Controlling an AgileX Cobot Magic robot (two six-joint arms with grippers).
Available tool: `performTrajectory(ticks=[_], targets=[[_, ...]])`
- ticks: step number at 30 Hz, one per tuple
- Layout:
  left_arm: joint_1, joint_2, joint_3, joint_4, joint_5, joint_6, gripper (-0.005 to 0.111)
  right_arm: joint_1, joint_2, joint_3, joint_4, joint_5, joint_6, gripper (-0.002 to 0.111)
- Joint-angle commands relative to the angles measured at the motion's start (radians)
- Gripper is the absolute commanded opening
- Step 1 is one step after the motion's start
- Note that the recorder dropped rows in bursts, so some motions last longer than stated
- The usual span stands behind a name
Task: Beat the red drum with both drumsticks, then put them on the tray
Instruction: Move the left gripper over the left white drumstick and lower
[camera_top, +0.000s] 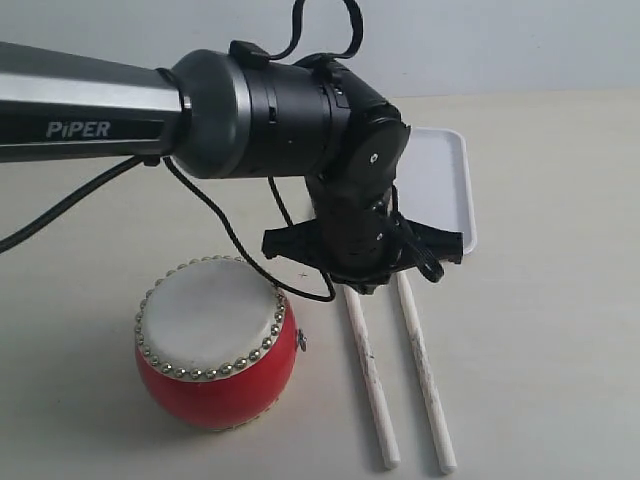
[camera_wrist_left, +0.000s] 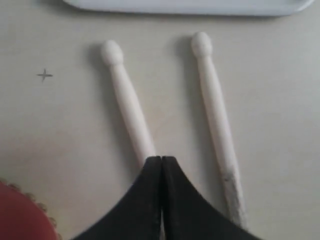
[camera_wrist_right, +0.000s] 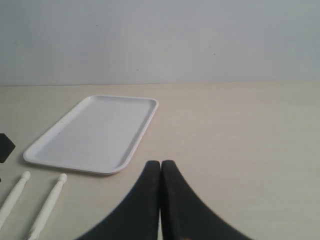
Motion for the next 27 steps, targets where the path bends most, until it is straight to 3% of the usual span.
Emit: performTrajectory(ticks=[1,7,13,24,27], targets=[[-0.005,0.029,0.003,0.023,0.098,-0.005,0.0,-0.004,-0.006,0.005,-0.001,-0.004,-0.002,0.0],[-0.005,0.051,0.003,0.056,0.025,0.054,0.0,-0.004,-0.006,0.005,-0.001,-0.004,-0.001,0.0],[-0.028,0.051,0.003,0.068,0.005,0.35,0.0,-0.004,-0.006,0.005,-0.001,-0.004,0.001,0.0],[-0.028,0.052,0.003,0.062,0.036,0.41,0.001,-0.004,-0.006,0.005,-0.001,-0.004,0.001,0.0],[-0.028,0.052,0.003,0.029,0.023,0.4,0.008,-0.004,-0.006,0.005,-0.001,-0.004,0.001,0.0]])
